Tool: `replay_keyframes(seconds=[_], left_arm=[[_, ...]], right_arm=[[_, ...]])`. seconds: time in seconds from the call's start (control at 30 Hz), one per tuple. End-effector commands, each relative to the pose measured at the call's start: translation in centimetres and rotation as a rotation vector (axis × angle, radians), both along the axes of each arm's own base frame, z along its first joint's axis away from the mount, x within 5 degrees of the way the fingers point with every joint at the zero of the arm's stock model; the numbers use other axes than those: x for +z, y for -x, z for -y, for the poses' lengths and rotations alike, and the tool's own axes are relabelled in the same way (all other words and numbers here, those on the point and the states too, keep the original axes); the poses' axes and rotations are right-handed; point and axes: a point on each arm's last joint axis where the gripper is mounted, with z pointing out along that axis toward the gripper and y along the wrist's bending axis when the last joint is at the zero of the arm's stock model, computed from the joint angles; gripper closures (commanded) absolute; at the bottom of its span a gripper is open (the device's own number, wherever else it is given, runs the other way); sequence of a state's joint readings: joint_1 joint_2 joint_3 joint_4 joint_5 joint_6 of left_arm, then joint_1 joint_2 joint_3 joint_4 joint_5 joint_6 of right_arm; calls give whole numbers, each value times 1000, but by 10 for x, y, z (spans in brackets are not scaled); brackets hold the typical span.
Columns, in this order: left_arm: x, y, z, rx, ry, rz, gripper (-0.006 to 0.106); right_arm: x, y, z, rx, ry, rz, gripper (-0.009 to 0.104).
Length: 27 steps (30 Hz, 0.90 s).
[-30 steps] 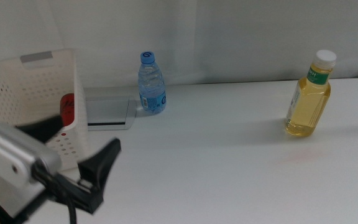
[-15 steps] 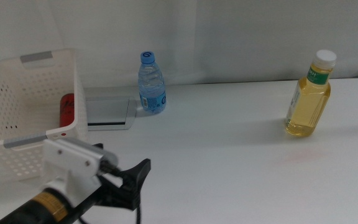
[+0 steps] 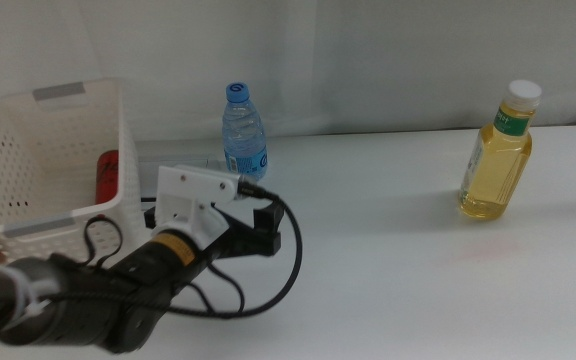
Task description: Use arms to grab the bottles and put them into the dustbin to the left of the table.
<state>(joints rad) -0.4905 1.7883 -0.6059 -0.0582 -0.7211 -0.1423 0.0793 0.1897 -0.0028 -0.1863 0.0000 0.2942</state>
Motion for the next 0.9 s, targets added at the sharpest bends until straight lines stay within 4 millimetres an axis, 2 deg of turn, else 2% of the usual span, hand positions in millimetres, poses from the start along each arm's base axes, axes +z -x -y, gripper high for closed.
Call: replay_keyframes(seconds=[0.0,0.33,0.67,0.8,0.87], left_arm=[[1,-14,6,46,28,25,10],[-6,-62,16,190,-34,71,10],[-22,-104,36,197,-52,125,10],[-29,-128,30,315,-6,87,10],[-30,-136,27,305,-31,82,10]], right_arm=[[-12,0,0,-6,9,-30,-8],[-12,0,0,-6,9,-30,-8],[-12,0,0,-6,9,-30,-8],[-12,0,0,-6,9,-30,-8],[-12,0,0,-6,9,-30,-8]])
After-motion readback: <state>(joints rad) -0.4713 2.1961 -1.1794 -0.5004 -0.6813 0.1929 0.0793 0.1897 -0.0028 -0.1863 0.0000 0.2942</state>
